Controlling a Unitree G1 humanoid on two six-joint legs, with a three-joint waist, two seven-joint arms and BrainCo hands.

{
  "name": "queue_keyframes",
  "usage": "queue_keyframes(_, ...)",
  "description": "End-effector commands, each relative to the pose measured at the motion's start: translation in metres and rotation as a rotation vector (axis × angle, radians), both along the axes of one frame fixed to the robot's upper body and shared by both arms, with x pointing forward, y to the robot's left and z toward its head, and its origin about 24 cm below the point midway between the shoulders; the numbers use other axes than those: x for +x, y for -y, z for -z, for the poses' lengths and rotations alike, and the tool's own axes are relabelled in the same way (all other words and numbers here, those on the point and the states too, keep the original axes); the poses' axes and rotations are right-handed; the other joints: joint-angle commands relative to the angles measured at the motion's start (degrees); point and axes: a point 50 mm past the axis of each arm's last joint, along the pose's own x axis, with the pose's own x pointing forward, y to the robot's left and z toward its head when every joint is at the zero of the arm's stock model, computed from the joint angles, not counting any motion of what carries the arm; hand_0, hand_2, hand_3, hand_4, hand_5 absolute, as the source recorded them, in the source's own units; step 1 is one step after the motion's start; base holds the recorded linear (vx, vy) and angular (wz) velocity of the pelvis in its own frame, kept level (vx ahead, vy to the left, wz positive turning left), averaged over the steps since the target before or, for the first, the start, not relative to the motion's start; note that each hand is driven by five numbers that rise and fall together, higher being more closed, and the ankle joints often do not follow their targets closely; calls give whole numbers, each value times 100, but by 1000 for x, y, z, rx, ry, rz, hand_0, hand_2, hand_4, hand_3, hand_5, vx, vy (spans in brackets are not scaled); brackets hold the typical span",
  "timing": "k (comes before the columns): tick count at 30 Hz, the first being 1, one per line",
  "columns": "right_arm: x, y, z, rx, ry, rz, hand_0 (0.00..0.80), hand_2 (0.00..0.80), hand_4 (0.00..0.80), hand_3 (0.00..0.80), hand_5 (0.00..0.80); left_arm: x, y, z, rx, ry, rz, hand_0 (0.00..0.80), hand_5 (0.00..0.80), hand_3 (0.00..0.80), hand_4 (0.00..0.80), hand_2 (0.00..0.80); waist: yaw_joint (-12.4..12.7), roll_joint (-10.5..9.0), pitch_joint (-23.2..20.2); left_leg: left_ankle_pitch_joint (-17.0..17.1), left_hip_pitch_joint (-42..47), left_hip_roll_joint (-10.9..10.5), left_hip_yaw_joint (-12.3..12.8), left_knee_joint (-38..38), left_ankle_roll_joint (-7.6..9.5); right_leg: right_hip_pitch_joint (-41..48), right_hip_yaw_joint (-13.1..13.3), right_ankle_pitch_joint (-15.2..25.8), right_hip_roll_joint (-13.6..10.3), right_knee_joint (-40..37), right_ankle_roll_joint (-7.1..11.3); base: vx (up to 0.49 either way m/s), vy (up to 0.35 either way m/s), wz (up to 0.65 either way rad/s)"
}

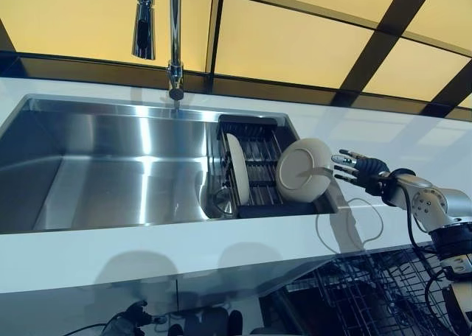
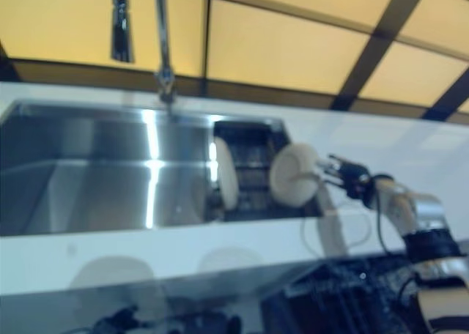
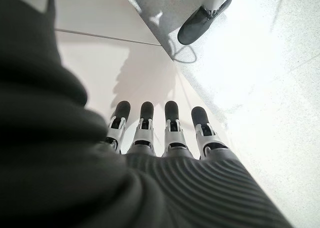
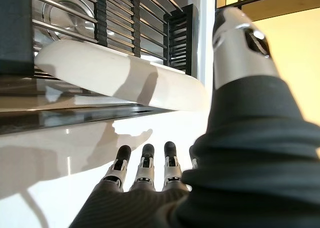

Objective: Take plates into dishwasher

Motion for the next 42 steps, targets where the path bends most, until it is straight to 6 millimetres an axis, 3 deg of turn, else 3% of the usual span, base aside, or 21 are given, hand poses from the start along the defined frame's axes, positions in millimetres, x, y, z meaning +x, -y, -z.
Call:
queue_keyframes(1, 23, -9, -43, 11, 121, -36, 0, 0, 0, 0, 0, 24, 3, -8, 24, 42, 101, 0, 0, 0, 0, 0, 246, 183, 20, -447, 69, -88, -400, 24, 73, -72, 36, 12, -431, 589, 356, 0, 0, 0)
queue_keyframes(23, 27, -27, -34, 10, 75, -72, 0, 0, 0, 0, 0, 27, 5, -8, 28, 47, 112, 0, 0, 0, 0, 0, 292, 168, 69, -438, 75, -85, -422, 24, 73, -82, 8, 5, -431, 606, 359, 0, 0, 0)
queue_keyframes(42, 29, -31, -30, -9, 54, -49, 0, 0, 0, 0, 0, 28, 6, -8, 29, 50, 114, 0, 0, 0, 0, 0, 333, 171, 88, -437, 76, -90, -464, 24, 73, -90, -5, 15, -444, 626, 371, 0, 0, 0)
